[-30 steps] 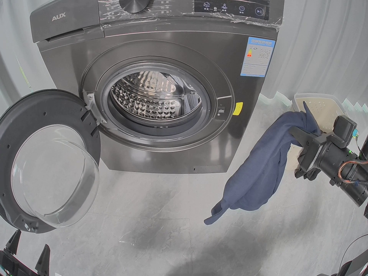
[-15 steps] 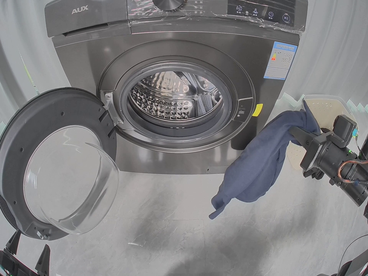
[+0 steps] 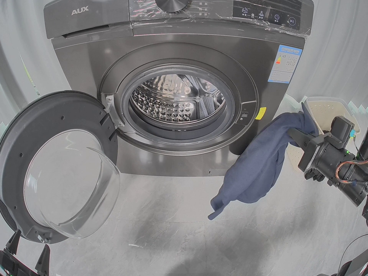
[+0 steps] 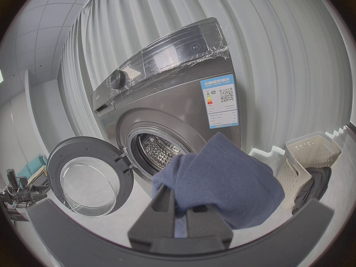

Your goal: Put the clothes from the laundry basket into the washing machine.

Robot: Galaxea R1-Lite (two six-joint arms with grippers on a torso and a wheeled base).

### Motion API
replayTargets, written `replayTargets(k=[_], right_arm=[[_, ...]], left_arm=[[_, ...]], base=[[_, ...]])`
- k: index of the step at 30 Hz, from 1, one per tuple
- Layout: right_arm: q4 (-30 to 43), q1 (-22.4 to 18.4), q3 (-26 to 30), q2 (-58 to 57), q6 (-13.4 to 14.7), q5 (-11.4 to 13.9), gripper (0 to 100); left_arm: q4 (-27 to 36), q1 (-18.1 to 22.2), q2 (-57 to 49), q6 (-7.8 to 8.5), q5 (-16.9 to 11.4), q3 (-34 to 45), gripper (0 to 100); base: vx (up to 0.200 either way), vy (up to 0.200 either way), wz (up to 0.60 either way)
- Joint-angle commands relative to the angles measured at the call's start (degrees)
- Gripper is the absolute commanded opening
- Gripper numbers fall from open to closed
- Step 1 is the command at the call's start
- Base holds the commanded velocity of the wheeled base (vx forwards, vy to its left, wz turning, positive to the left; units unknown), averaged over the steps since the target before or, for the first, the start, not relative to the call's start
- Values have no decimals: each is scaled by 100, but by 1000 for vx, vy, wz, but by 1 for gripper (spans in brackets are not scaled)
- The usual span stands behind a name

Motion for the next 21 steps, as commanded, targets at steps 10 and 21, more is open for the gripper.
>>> replayTargets(k=[10,21], right_arm=[[-95,185,28,259,203,-7,0],[-130,466,-895,927,283,19,0]], left_arm=[[-18,16,-95,71,18,92,100],[-9,42,-104,291,61,101,100]], base=[[0,0,0],[0,0,0]])
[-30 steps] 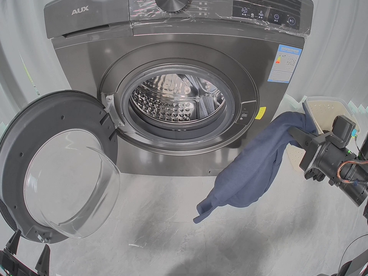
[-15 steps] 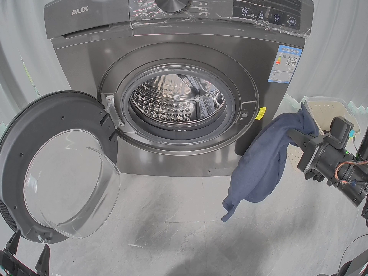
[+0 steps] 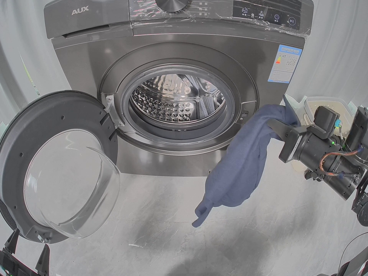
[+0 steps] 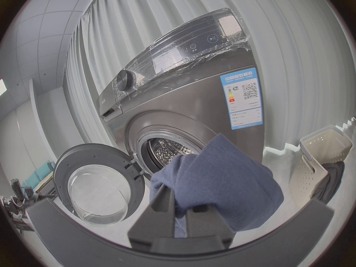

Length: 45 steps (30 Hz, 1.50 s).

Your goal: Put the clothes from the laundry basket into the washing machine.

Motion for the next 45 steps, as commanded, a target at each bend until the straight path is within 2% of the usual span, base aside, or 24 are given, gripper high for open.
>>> replayTargets(k=[1,3,5,12,15,18,21,23,26,29,31,32,33,34,39,45], right_arm=[[-4,101,-315,365,78,20,0],[-110,162,-455,576,254,38,0],[-277,241,-587,752,298,20,0],[-584,364,-921,1253,306,-24,0],[-602,400,-1070,1507,315,-59,0],[-602,408,-1211,1701,324,-59,0],[-611,400,-1457,1903,333,-59,0],[-663,400,-1642,2035,350,-50,0],[-1059,391,-1897,2246,368,-59,0],[-1446,400,-2090,2422,359,-68,0],[-1446,400,-2090,2422,359,-68,0],[-1657,444,-2134,2545,350,-68,0],[-1665,452,-2134,2545,350,-68,0],[-1674,496,-2143,2545,359,-76,0],[-1683,505,-2134,2501,359,-94,0],[-1797,514,-2037,2404,359,-129,0]], left_arm=[[4,7,-104,10,13,101,100],[-5,7,-104,-8,13,101,100],[-13,7,-104,19,-5,101,100],[-5,7,-104,-43,-40,92,100],[-66,-2,-104,54,-102,101,100],[-550,86,134,1,-515,-479,100],[-769,59,819,63,-822,-962,100],[-796,-72,1215,63,-1077,-971,100],[-954,-319,1953,-34,-1543,-962,100],[-1235,-503,2656,-34,-1938,-980,100],[-1235,-503,2656,-34,-1938,-980,100],[-1771,-705,3482,19,-2316,-980,100],[-1833,-732,3579,19,-2343,-980,100],[-2211,-890,4150,45,-2378,-989,100],[-3687,-1461,5680,10,-2369,-1006,100],[-4619,-2041,7016,-16,-2343,-1015,100]], base=[[0,0,0],[0,0,0],[0,0,0],[0,0,0],[0,0,0],[0,0,0],[0,0,0],[0,0,0],[0,0,0],[0,0,0],[0,0,0],[0,0,0],[0,0,0],[0,0,0],[0,0,0],[0,0,0]])
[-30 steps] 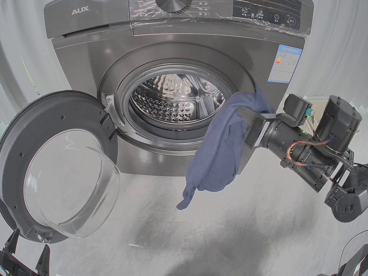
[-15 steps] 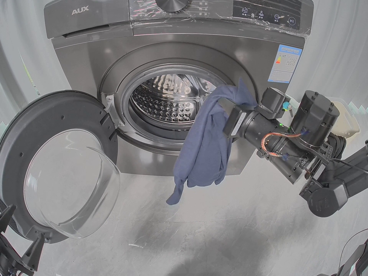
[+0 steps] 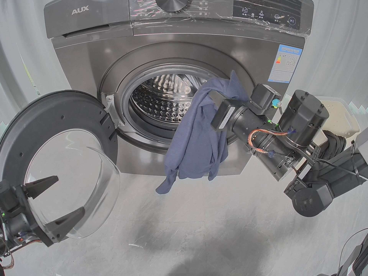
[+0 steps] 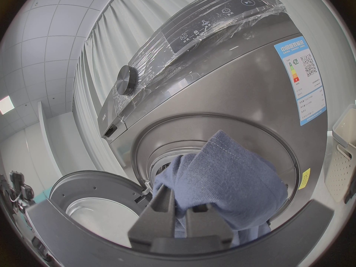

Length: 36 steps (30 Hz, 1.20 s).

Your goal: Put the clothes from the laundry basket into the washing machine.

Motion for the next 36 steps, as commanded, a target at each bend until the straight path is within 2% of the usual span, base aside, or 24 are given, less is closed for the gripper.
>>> replayTargets(k=[1,9,13,16,20,22,26,36], right_arm=[[-190,42,35,-6,-1,-39,0],[-190,60,238,-156,-1,-39,0],[-190,130,281,-182,-1,-39,0],[-190,209,352,-182,-1,-39,0],[-199,244,405,-182,-1,-39,0],[-199,253,422,-191,-1,-30,0],[-199,279,431,-217,-1,-30,0],[-190,323,440,-235,-9,-39,0]], left_arm=[[-1147,-841,2270,-20,-108,-30,100],[-2176,-1113,3562,-38,6,-267,100],[-2299,-1184,3878,-38,41,-390,100],[-2378,-1210,4309,-38,173,-575,100],[-2545,-1236,4581,-64,173,-654,100],[-2817,-1307,4871,-240,235,-768,100],[-3169,-1368,5258,-451,419,-918,100],[-3582,-1368,5926,-477,375,-988,100]], base=[[0,0,0],[0,0,0],[0,0,0],[0,0,0],[0,0,0],[0,0,0],[0,0,0],[0,0,0]])
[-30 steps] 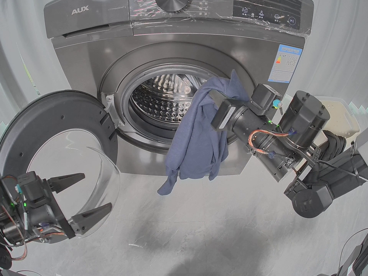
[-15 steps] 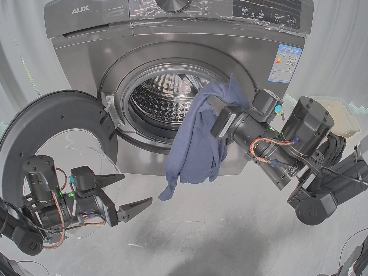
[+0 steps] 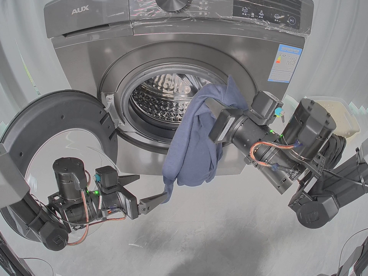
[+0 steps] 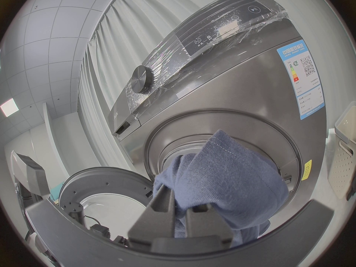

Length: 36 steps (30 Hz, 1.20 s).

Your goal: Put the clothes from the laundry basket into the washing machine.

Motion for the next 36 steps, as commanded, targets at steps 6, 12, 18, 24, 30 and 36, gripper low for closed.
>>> replayTargets(k=[6,12,18,24,30,36], right_arm=[[-10,10,42,-32,-12,-1,0],[-10,10,51,-41,-12,-1,0],[-10,19,51,-41,-21,-1,0],[-10,54,60,-111,-21,-1,0],[-10,63,121,-120,-30,-1,0],[-10,72,130,-147,-30,-1,0]], left_arm=[[-399,-4,774,-7,-24,-17,100],[-786,-30,1275,-7,-24,-52,100],[-821,-65,1600,-7,-24,-158,100],[-891,-74,1926,-15,3,-465,100],[-997,-65,2251,-33,38,-799,100],[-1014,-22,2594,-42,47,-1072,100]], base=[[0,0,0],[0,0,0],[0,0,0],[0,0,0],[0,0,0],[0,0,0]])
